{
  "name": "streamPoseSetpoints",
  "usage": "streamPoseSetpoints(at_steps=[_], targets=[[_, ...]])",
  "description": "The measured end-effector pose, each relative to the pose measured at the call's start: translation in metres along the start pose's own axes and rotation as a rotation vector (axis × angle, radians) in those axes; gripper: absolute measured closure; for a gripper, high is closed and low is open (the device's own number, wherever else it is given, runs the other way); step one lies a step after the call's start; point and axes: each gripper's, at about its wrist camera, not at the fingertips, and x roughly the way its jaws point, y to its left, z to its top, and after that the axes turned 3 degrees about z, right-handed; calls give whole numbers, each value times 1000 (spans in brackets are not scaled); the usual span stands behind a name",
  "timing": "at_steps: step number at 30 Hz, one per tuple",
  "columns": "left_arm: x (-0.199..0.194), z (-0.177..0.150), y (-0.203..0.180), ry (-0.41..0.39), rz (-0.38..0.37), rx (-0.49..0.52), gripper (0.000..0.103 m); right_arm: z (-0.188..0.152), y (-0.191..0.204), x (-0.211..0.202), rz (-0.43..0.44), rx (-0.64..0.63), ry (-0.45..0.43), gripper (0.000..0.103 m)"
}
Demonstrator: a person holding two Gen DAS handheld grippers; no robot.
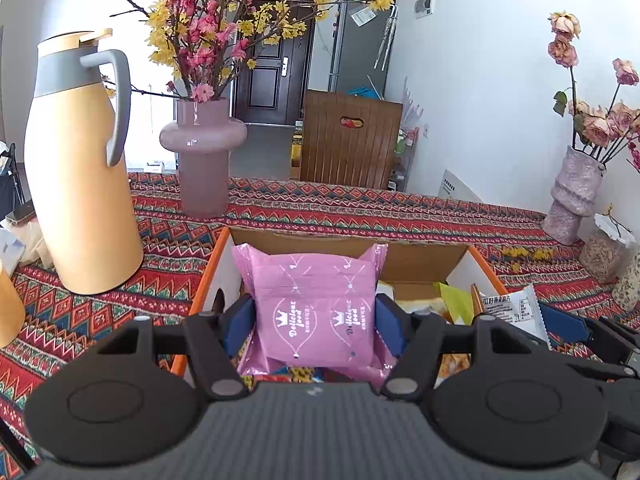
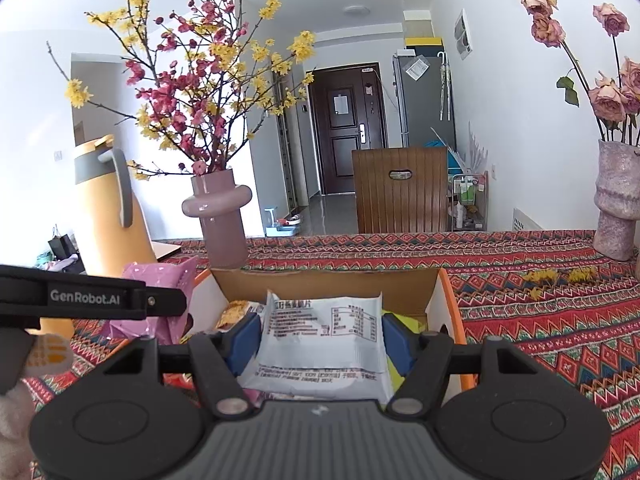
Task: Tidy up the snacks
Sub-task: 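Carry the pink packet and white packet over the box with both tools, then open both tools to drop the packets into the box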
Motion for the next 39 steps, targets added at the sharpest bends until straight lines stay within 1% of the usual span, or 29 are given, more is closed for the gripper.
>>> streamPoseSetpoints(at_steps=[5, 13, 21, 24, 25, 28, 30, 31, 32, 34, 39], targets=[[22, 3, 6, -12, 14, -23, 38, 5, -2, 25, -5, 7, 3, 38], [50, -5, 15, -42, 32, -38, 38, -5, -6, 46, -9, -3, -9, 38], [59, -13, 20, -32, 1, -32, 38, -12, -15, 51, -8, 13, -10, 38], [58, -14, 21, -32, 3, -34, 36, -12, -15, 54, -10, 14, -3, 35], [57, -14, 20, -34, 4, -36, 34, -12, -15, 54, -14, 17, -2, 31], [54, -15, 22, -54, 26, -45, 17, -13, -18, 54, -23, 32, -3, 26], [51, -15, 23, -68, 32, -49, 13, -13, -21, 53, -33, 45, -8, 10], [50, -15, 23, -72, 34, -54, 5, -13, -22, 53, -36, 53, -11, 6], [50, -15, 23, -77, 40, -59, 0, -13, -24, 52, -35, 60, -15, 3], [49, -14, 24, -84, 44, -62, 0, -13, -26, 51, -35, 72, -21, 0], [49, -14, 26, -81, 41, -69, 0, -14, -30, 54, -40, 89, -17, 0]])
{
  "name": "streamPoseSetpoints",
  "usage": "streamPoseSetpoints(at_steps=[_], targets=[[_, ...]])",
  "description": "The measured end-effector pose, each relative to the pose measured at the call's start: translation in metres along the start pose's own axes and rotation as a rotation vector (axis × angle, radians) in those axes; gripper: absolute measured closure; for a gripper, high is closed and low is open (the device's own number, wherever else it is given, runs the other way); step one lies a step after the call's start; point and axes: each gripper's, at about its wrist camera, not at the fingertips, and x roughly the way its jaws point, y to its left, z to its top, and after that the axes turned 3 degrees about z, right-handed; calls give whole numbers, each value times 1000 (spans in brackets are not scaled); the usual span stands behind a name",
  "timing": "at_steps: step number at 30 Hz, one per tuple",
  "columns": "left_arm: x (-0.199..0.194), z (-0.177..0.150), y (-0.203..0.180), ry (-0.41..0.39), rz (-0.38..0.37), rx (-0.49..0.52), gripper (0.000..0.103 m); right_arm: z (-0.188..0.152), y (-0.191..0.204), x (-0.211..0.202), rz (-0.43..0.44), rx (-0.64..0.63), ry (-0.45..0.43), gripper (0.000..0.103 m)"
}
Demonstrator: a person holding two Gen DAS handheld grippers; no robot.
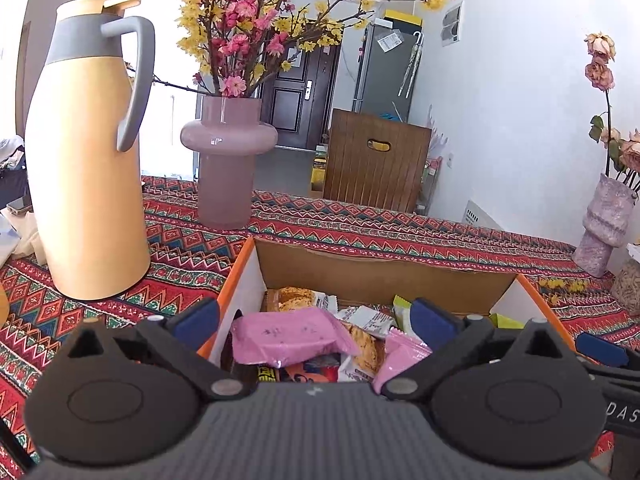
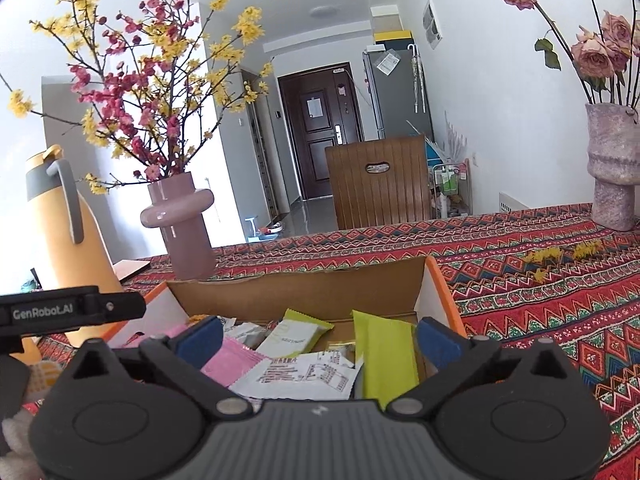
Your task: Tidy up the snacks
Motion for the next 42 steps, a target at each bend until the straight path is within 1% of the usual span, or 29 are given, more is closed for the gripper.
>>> streamPoseSetpoints(at_steps=[9, 18, 24, 32, 42], targets=[[-9, 1, -4, -22, 3, 7, 0, 2, 1, -2, -8, -2, -11, 0], [-31, 7, -6, -56, 17, 10, 0, 13, 2, -18, -23, 2, -35, 0], [-52, 9, -4, -78, 17, 9, 0, 16, 7, -39, -18, -4, -49, 0], [-91, 7, -2, -115, 18, 18, 0, 14, 16, -75, -12, -6, -68, 0], [-143, -9, 4, -156, 14, 43, 0, 4, 30, -126, 1, -11, -88, 0]])
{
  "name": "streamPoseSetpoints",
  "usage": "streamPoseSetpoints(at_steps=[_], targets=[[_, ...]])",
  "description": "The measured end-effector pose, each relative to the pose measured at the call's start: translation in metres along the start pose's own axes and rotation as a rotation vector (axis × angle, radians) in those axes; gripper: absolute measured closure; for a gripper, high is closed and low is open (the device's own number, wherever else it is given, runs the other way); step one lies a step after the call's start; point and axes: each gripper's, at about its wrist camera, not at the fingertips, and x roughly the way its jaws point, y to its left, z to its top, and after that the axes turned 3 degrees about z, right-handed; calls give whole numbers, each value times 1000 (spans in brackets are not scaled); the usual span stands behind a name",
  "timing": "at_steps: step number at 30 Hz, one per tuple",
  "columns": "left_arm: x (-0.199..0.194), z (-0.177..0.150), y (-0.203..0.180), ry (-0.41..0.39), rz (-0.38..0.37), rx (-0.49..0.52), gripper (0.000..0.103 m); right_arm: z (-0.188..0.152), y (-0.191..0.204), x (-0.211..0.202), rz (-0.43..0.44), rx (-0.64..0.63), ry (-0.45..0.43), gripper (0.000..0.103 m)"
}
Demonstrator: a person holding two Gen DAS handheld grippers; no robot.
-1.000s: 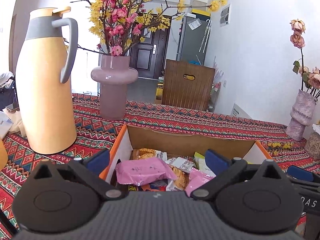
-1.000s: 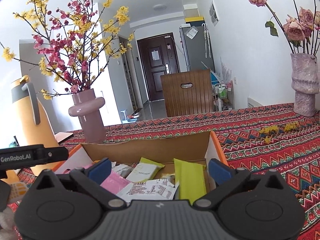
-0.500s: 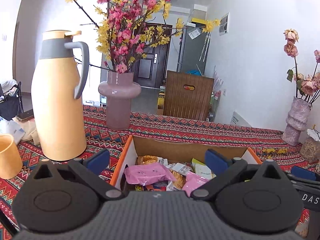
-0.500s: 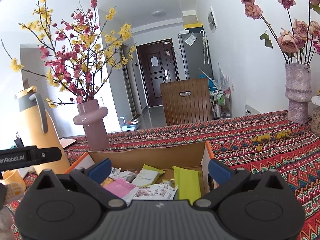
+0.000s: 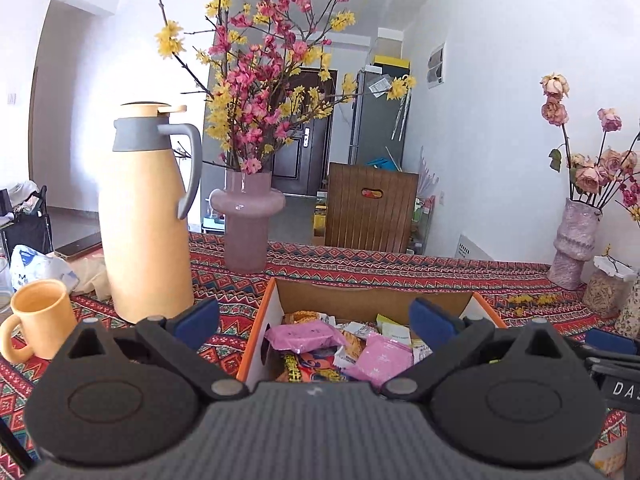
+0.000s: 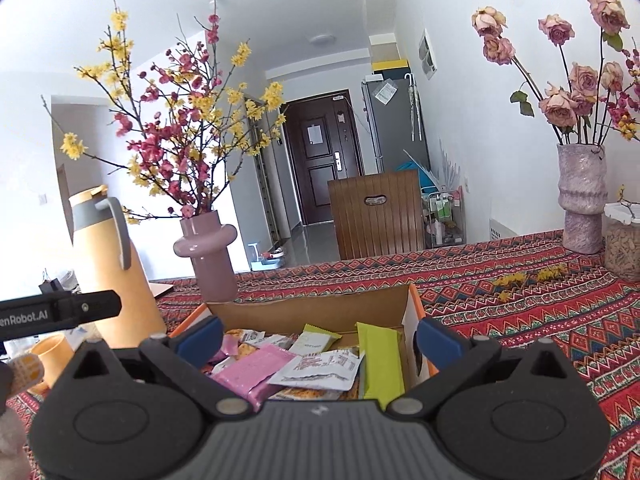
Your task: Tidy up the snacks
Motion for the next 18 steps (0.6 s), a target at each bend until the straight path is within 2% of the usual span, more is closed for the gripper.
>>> streamPoseSetpoints(at_steps=[11, 18], targets=[[-59, -25, 15, -18, -18, 28, 0, -20, 9, -62, 0, -11, -8, 0], [-87, -48, 20, 37, -46, 61, 0, -41, 14, -96, 7, -20, 18, 0]])
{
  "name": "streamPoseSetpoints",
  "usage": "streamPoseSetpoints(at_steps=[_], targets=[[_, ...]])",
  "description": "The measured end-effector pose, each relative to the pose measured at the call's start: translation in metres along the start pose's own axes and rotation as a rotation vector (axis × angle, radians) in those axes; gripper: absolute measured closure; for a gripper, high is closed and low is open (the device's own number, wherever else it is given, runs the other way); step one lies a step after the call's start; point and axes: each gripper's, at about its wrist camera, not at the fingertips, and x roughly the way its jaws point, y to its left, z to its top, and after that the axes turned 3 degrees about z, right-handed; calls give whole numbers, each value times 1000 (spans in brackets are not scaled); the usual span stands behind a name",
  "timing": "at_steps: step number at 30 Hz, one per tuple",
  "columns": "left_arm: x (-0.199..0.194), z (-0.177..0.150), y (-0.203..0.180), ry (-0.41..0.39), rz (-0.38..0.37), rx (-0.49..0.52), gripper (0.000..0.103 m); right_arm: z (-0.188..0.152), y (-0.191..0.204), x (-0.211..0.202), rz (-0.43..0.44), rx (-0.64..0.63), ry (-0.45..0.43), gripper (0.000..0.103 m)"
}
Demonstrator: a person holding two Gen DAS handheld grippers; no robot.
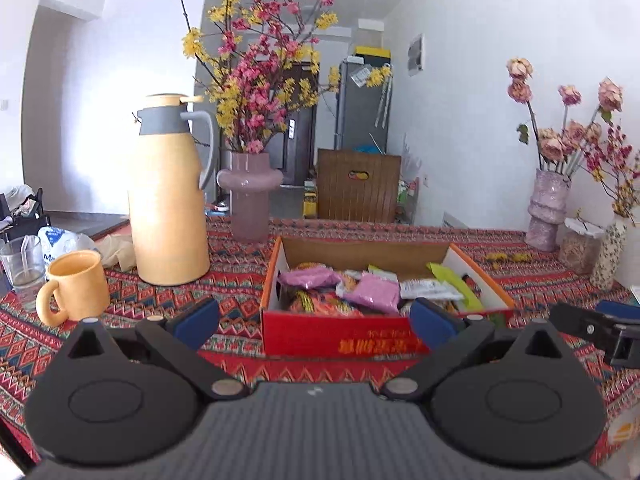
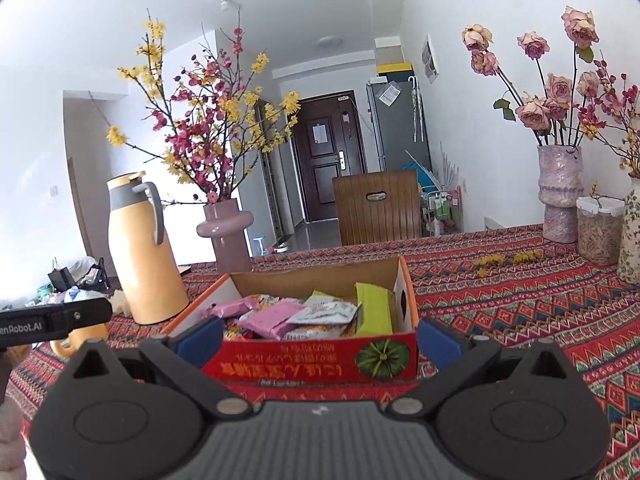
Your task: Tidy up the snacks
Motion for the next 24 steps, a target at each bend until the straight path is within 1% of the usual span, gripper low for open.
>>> streamPoseSetpoints(at_steps=[3, 6, 11, 17, 24], targets=[[-8, -13, 0, 24, -7, 23, 0, -10, 3, -11, 5, -3, 18, 0], [-10, -23, 2, 51, -18, 22, 0, -20, 3, -16, 6, -1, 39, 0], [-6, -39, 3, 98, -34, 38, 0, -36, 3, -14, 4, 6, 86, 0], [-1, -46, 4, 124, -46, 41, 0, -47, 2, -7, 2, 12, 123, 0], [1, -51, 4, 139, -45, 42, 0, -53, 2, -4, -2, 14, 142, 0]])
